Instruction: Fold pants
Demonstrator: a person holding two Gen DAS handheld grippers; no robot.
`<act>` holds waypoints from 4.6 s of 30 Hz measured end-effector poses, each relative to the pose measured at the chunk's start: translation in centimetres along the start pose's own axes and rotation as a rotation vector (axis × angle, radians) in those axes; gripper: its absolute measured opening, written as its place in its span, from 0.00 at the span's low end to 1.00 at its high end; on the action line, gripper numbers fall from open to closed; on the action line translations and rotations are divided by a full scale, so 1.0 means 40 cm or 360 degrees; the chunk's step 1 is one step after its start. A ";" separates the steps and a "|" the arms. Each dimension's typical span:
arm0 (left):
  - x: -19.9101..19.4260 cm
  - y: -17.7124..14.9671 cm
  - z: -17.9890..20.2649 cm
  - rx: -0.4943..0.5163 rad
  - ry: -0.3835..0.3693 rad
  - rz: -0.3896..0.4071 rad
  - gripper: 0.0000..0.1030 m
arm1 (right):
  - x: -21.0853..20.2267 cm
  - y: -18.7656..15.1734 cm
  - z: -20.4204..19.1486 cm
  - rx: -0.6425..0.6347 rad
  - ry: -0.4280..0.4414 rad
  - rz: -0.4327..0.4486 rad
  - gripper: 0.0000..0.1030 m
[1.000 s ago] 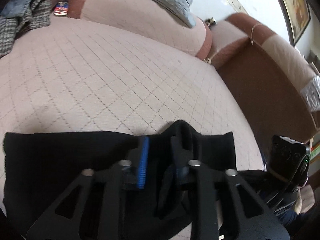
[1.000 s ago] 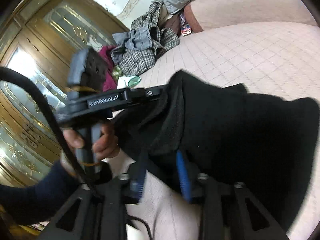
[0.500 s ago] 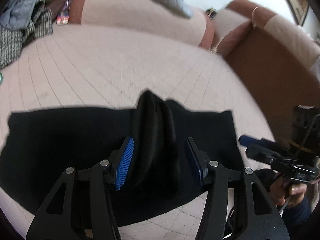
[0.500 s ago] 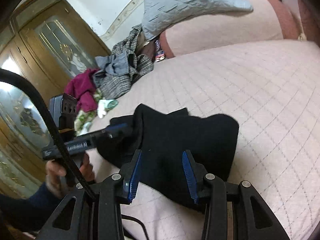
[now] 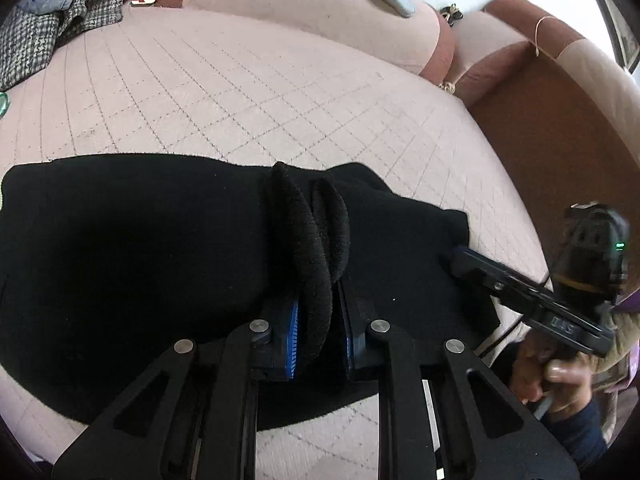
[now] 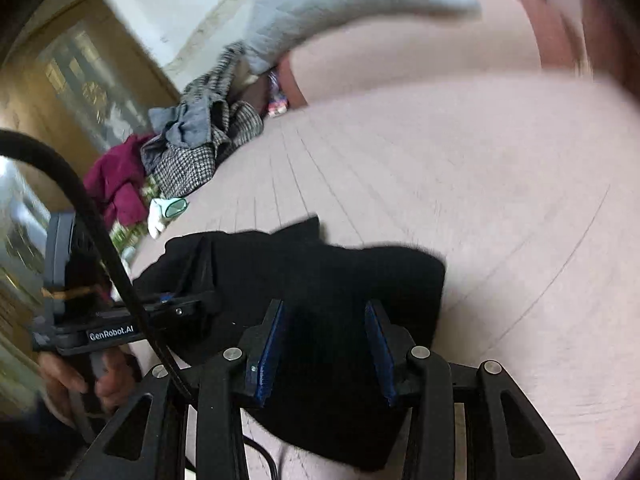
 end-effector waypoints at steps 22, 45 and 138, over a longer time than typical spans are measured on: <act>-0.146 -0.070 -0.136 -0.0206 0.0198 0.0127 0.17 | 0.134 0.007 -0.252 -0.0372 0.0031 -0.0066 0.38; -0.208 -0.159 -0.372 -0.0945 0.0242 0.0227 0.52 | 0.417 0.121 -0.454 -0.0678 0.0197 -0.0375 0.48; -0.139 -0.003 0.101 0.0289 0.0164 0.0448 0.56 | -0.213 -0.060 -0.061 -0.0031 -0.0268 0.0123 0.50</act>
Point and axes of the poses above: each gripper's, at about its wrist camera, not at the fingertips, and x roughly the way its jaws point, z to its right, y to its top, the point moved 1 cm from there along x, roughly the way its jaws point, and after that the axes turned 10 degrees about y, right-handed, at the moved point
